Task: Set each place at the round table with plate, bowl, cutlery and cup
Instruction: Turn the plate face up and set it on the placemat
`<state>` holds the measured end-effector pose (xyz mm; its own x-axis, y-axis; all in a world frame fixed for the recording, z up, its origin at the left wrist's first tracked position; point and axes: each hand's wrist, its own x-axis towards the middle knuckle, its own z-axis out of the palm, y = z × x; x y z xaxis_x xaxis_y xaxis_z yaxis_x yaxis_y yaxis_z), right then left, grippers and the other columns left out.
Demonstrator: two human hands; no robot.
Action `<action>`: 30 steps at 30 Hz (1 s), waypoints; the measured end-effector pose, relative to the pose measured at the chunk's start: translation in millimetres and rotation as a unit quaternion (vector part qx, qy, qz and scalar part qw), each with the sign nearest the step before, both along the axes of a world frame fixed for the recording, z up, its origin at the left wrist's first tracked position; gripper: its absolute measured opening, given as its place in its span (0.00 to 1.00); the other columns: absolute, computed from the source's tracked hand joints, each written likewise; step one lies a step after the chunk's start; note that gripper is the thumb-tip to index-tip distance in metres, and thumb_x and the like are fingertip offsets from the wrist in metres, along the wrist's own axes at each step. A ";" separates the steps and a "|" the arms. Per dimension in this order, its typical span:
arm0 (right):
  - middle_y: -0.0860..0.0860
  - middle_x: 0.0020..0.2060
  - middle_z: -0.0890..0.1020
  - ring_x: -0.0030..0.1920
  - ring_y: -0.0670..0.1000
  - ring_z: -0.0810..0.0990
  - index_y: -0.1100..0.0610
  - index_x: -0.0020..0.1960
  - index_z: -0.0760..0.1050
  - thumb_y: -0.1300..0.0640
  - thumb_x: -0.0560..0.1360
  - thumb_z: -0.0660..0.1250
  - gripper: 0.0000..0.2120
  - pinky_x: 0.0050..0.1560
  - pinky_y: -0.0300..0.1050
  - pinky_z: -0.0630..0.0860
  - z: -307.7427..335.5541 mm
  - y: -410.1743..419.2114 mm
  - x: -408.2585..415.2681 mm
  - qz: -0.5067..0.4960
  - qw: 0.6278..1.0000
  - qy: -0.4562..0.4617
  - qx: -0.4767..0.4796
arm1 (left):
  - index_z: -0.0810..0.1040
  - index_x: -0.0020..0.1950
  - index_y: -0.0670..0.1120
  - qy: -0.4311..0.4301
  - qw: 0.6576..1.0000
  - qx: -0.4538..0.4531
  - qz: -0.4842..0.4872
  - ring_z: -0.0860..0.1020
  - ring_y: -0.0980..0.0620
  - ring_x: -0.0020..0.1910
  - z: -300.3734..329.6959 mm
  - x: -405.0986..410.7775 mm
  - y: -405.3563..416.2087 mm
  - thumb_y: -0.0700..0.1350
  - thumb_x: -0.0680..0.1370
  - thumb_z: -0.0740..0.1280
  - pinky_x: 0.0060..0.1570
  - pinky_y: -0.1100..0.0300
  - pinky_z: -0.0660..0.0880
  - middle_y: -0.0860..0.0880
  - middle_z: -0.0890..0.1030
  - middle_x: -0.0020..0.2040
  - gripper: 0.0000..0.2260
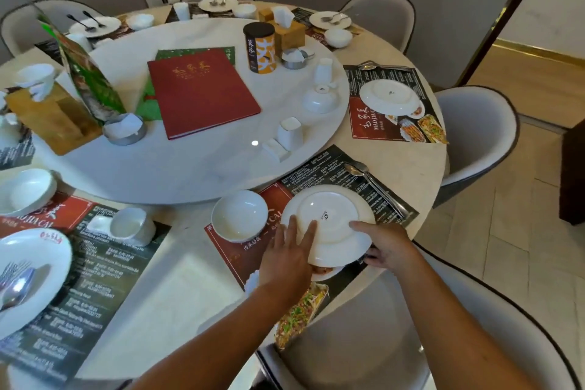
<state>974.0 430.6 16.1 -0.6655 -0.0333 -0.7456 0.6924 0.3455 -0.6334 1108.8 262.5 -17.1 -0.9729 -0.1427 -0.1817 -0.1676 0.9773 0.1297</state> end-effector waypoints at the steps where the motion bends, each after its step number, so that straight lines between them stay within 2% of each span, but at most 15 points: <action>1: 0.56 0.48 0.82 0.47 0.56 0.83 0.59 0.57 0.76 0.52 0.67 0.80 0.24 0.40 0.51 0.82 0.7 5.7 4.3 0.016 1.000 0.026 0.001 | 0.36 0.81 0.54 0.008 1.000 -0.020 -0.003 0.52 0.34 0.79 1.0 5.8 5.3 0.57 0.83 0.61 0.75 0.41 0.60 0.39 0.45 0.82 0.38; 3: 0.56 0.47 0.84 0.43 0.56 0.84 0.56 0.55 0.78 0.51 0.67 0.80 0.21 0.44 0.55 0.84 4.2 16.7 10.7 0.054 0.995 0.087 0.004 | 0.39 0.82 0.53 0.016 0.999 -0.045 0.014 0.57 0.34 0.78 3.5 16.6 17.1 0.54 0.84 0.57 0.73 0.40 0.65 0.38 0.50 0.82 0.34; 6: 0.54 0.45 0.82 0.35 0.53 0.81 0.52 0.52 0.74 0.50 0.68 0.80 0.19 0.40 0.50 0.83 21.3 32.5 17.1 0.089 0.986 0.143 -0.006 | 0.51 0.82 0.51 0.091 0.993 -0.063 0.049 0.72 0.32 0.68 13.9 31.9 40.6 0.50 0.83 0.53 0.56 0.40 0.79 0.37 0.67 0.76 0.27; 9: 0.54 0.38 0.81 0.30 0.51 0.76 0.56 0.51 0.77 0.46 0.71 0.77 0.17 0.35 0.47 0.77 39.8 49.4 20.9 0.116 0.976 0.182 -0.016 | 0.55 0.82 0.53 0.098 0.988 -0.101 0.065 0.74 0.36 0.67 32.8 36.1 55.3 0.48 0.83 0.54 0.51 0.46 0.78 0.42 0.70 0.75 0.26; 10: 0.54 0.35 0.81 0.31 0.51 0.76 0.58 0.50 0.78 0.44 0.72 0.75 0.19 0.34 0.47 0.76 44.0 54.3 21.7 0.129 0.971 0.203 -0.018 | 0.59 0.81 0.53 0.115 0.985 -0.104 0.077 0.77 0.38 0.63 43.3 36.2 59.5 0.47 0.83 0.56 0.46 0.48 0.78 0.44 0.73 0.73 0.25; 12: 0.53 0.37 0.80 0.37 0.52 0.78 0.59 0.50 0.79 0.37 0.76 0.66 0.24 0.35 0.47 0.78 53.6 60.7 22.2 0.161 0.958 0.235 -0.010 | 0.69 0.74 0.55 0.174 0.973 -0.101 0.112 0.82 0.42 0.49 65.4 36.2 66.6 0.48 0.82 0.60 0.36 0.53 0.76 0.48 0.83 0.61 0.19; 13: 0.53 0.42 0.80 0.42 0.53 0.79 0.57 0.52 0.78 0.34 0.78 0.61 0.25 0.39 0.48 0.80 57.6 62.1 22.3 0.171 0.955 0.242 -0.007 | 0.72 0.71 0.56 0.193 0.967 -0.105 0.127 0.82 0.43 0.45 74.0 34.6 67.9 0.50 0.83 0.59 0.34 0.55 0.73 0.49 0.84 0.54 0.16; 15: 0.51 0.53 0.76 0.55 0.55 0.76 0.49 0.59 0.74 0.35 0.81 0.55 0.21 0.51 0.54 0.80 62.9 62.9 20.3 0.165 0.960 0.222 -0.041 | 0.75 0.66 0.56 0.186 0.964 -0.090 0.164 0.83 0.45 0.42 87.3 31.4 64.1 0.54 0.85 0.55 0.33 0.57 0.70 0.49 0.84 0.46 0.14; 17: 0.49 0.55 0.73 0.59 0.54 0.73 0.44 0.65 0.71 0.40 0.82 0.56 0.15 0.57 0.55 0.75 62.5 62.8 17.3 0.155 0.964 0.192 -0.103 | 0.78 0.61 0.52 0.165 0.965 -0.026 0.204 0.83 0.44 0.44 92.7 25.9 53.1 0.58 0.85 0.53 0.35 0.56 0.70 0.46 0.84 0.45 0.18; 19: 0.44 0.51 0.76 0.56 0.51 0.73 0.43 0.62 0.71 0.48 0.84 0.57 0.09 0.56 0.53 0.73 56.9 64.3 16.5 0.202 0.950 0.207 -0.120 | 0.79 0.54 0.46 0.150 0.956 0.090 0.235 0.82 0.45 0.45 90.5 21.7 39.4 0.60 0.84 0.55 0.37 0.56 0.69 0.46 0.81 0.44 0.21; 21: 0.42 0.51 0.78 0.53 0.48 0.77 0.42 0.62 0.72 0.54 0.83 0.58 0.11 0.54 0.50 0.76 41.8 63.6 15.5 0.253 0.936 0.225 -0.099 | 0.77 0.50 0.44 0.126 0.943 0.181 0.247 0.80 0.45 0.44 84.5 20.0 28.4 0.59 0.84 0.58 0.37 0.56 0.68 0.48 0.79 0.43 0.19; 23: 0.48 0.53 0.82 0.54 0.51 0.80 0.42 0.59 0.73 0.59 0.80 0.61 0.14 0.56 0.56 0.79 23.7 61.7 14.4 0.272 0.932 0.231 -0.063 | 0.76 0.49 0.45 0.110 0.930 0.250 0.245 0.80 0.47 0.44 78.1 20.7 23.1 0.57 0.84 0.59 0.35 0.59 0.70 0.48 0.80 0.44 0.17; 25: 0.52 0.56 0.82 0.56 0.56 0.80 0.45 0.57 0.76 0.60 0.77 0.62 0.13 0.57 0.59 0.80 5.0 60.7 13.9 0.256 0.942 0.216 -0.036 | 0.79 0.54 0.46 0.109 0.892 0.351 0.263 0.83 0.47 0.46 67.9 21.8 19.6 0.56 0.84 0.60 0.37 0.61 0.77 0.45 0.83 0.49 0.15; 28: 0.54 0.54 0.81 0.55 0.58 0.81 0.51 0.58 0.78 0.63 0.77 0.63 0.13 0.42 0.52 0.84 -11.9 57.2 17.5 0.195 0.967 0.159 -0.042 | 0.77 0.61 0.45 0.111 0.807 0.479 0.328 0.84 0.42 0.48 52.5 23.9 20.2 0.54 0.84 0.61 0.44 0.44 0.84 0.42 0.84 0.53 0.14; 30: 0.53 0.54 0.81 0.56 0.58 0.80 0.52 0.58 0.79 0.67 0.75 0.63 0.16 0.40 0.53 0.85 -18.1 52.1 16.2 0.178 0.972 0.143 -0.059 | 0.77 0.59 0.42 0.100 0.778 0.503 0.364 0.84 0.36 0.46 41.9 21.8 20.7 0.53 0.85 0.61 0.45 0.39 0.83 0.38 0.84 0.50 0.15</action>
